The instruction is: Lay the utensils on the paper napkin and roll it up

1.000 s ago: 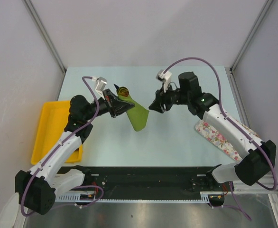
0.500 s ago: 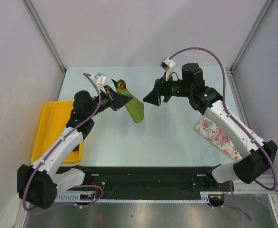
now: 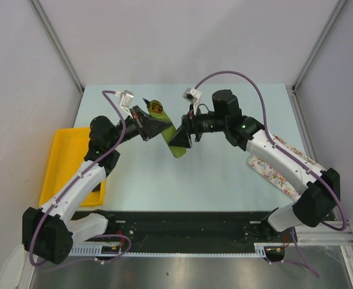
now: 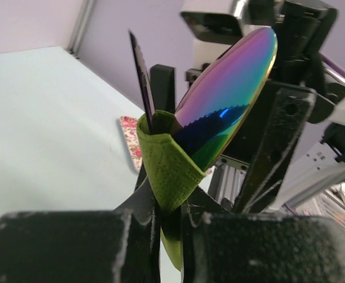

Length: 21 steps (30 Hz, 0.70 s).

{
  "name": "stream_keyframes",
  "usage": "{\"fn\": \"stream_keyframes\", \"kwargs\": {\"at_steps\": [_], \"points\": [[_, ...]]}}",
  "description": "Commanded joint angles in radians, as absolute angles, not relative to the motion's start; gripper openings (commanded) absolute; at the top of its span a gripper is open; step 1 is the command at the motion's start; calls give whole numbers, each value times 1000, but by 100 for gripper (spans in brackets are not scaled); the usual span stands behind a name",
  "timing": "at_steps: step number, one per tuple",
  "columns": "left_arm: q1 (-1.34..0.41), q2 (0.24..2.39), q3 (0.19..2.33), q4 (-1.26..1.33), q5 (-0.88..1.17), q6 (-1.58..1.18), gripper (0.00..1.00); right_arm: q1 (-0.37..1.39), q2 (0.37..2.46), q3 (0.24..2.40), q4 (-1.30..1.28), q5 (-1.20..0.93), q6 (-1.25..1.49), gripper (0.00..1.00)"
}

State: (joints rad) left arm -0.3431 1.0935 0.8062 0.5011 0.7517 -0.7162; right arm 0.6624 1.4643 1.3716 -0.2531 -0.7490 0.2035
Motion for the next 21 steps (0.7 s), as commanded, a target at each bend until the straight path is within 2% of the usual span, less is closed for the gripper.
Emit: {"fn": "stream_keyframes", "kwargs": {"at_steps": [1,4,7,10,21], "points": [[-337,1083,856,673,857,-778,0,675,1440,1365,-180,-804,199,79],[-336,1083,856,703,887,-796,0,678,1433,1358,-169,-836,213,71],[-337,1089,857,724,899,-813,0,681,1424,1347,-153,-890,229,59],[-336,1089,859,736,897,-819,0,687,1411,1332,-140,-917,245,54],[-331,1107,876,746,873,-831,0,696,1408,1310,-68,-971,304,45]]}}
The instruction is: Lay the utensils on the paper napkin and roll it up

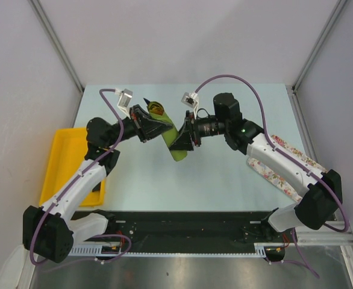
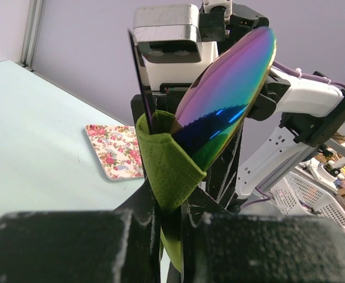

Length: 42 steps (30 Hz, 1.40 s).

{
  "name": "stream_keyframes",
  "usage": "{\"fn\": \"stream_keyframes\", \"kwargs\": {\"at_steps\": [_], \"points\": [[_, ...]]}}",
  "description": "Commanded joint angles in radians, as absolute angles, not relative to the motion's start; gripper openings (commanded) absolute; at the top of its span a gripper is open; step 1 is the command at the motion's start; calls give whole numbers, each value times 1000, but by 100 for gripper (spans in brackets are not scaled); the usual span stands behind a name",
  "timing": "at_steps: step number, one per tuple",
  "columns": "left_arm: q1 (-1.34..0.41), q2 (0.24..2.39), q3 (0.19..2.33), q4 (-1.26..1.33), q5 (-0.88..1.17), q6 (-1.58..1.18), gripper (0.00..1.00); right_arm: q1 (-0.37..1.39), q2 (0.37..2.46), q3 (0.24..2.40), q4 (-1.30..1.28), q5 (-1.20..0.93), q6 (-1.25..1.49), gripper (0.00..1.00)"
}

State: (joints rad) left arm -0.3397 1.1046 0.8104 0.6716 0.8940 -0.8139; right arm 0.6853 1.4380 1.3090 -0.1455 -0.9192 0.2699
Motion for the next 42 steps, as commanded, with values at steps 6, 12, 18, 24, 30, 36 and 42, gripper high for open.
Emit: {"fn": "stream_keyframes", "kwargs": {"at_steps": [6,12,18,24,30,36,42], "points": [[-331,1114,885,750,867,-839,0,699,1419,1304,-22,-974,340,41],[-330,1117,885,755,862,-844,0,704,1424,1307,-9,-980,347,18],[-314,1112,914,612,827,-810,23,698,1430,1325,21,-957,359,0],[-244,1068,890,393,753,-788,81,629,1466,1347,178,-940,529,0],[-233,1046,851,452,799,-850,85,627,1493,1361,311,-937,676,0],[-241,1061,844,509,812,-934,85,650,1519,1371,359,-904,726,0],[-245,1083,805,615,836,-1049,77,667,1549,1390,388,-879,741,0]]}}
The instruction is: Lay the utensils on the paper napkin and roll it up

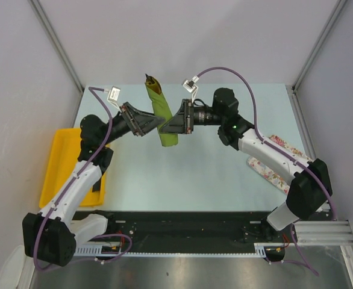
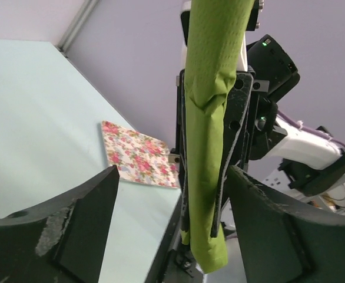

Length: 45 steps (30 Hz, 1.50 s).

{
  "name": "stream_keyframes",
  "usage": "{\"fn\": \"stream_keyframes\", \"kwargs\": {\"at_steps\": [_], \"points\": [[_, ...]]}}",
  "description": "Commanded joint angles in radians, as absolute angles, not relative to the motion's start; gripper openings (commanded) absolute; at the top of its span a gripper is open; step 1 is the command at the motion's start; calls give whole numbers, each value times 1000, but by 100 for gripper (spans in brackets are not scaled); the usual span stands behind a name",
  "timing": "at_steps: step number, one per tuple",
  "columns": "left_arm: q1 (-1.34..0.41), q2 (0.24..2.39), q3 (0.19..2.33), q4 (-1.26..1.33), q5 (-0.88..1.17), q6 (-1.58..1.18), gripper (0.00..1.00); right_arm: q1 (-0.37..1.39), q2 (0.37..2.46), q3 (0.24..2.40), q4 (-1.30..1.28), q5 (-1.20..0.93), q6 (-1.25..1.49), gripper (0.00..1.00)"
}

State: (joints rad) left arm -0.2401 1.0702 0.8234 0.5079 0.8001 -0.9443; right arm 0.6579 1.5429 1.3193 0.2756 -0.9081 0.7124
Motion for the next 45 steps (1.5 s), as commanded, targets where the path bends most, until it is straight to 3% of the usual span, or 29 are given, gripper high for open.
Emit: {"fn": "stream_keyframes", "kwargs": {"at_steps": [1,10,17,22,25,26,29,32,39,43,44,45], "points": [[-247,1088,801,636,839,-1063,76,672,1551,1393,390,-874,738,0],[-252,1108,762,767,853,-1176,45,693,1575,1408,393,-850,716,0],[-247,1101,749,799,870,-1195,0,698,1583,1419,376,-848,698,0],[-221,1086,745,764,861,-1178,0,695,1569,1422,328,-854,652,0],[-213,1063,756,710,862,-1111,0,686,1565,1430,266,-859,608,19],[-210,1057,764,677,862,-1047,0,683,1559,1433,250,-861,600,31],[-204,1025,798,545,862,-904,0,649,1546,1445,166,-853,543,52],[-192,1003,827,416,864,-800,0,617,1536,1453,86,-850,493,62],[-94,1012,899,59,907,-591,0,571,1528,1454,-90,-833,381,75],[-19,1055,982,-257,922,-276,0,560,1528,1445,-135,-827,347,80],[-5,1077,1023,-382,925,-215,0,560,1526,1439,-141,-824,335,95],[32,1110,1049,-455,922,-156,0,558,1528,1437,-149,-822,327,99]]}}
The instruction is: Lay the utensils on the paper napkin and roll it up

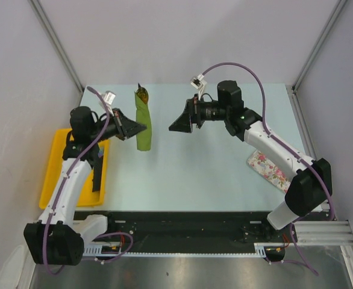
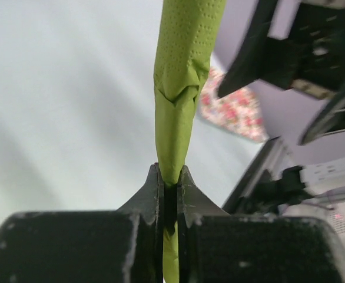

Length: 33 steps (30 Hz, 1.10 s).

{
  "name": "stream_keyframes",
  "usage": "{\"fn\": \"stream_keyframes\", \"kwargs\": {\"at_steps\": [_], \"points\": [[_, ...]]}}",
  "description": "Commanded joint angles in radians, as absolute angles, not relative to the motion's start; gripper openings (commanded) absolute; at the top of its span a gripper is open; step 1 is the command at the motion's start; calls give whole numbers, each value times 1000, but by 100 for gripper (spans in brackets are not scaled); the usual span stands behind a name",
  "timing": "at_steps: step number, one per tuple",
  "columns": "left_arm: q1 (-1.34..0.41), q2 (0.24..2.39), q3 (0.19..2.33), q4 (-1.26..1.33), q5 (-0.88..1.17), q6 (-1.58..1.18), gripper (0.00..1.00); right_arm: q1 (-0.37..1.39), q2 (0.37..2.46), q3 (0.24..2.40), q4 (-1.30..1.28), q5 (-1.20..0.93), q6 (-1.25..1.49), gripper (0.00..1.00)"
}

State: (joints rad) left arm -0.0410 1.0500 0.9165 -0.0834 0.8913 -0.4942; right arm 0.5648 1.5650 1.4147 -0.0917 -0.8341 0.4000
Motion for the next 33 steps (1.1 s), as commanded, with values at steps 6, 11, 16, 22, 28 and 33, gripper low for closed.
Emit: {"fn": "stream_keyframes", "kwargs": {"at_steps": [6,11,16,22,28,33], "points": [[192,1207,1144,-783,856,161,0,558,1549,1433,-198,-816,273,100],[374,1328,1215,-991,885,353,0,557,1569,1440,-238,-807,242,100],[523,1420,1244,-1121,850,498,0,557,1592,1454,-288,-799,196,100],[727,1505,1238,-1155,764,603,0,554,1637,1518,-414,-779,134,100],[841,1578,1230,-1135,712,646,0,529,1675,1578,-547,-750,60,100],[867,1594,1158,-1100,703,678,0,494,1722,1644,-656,-727,14,100]]}}
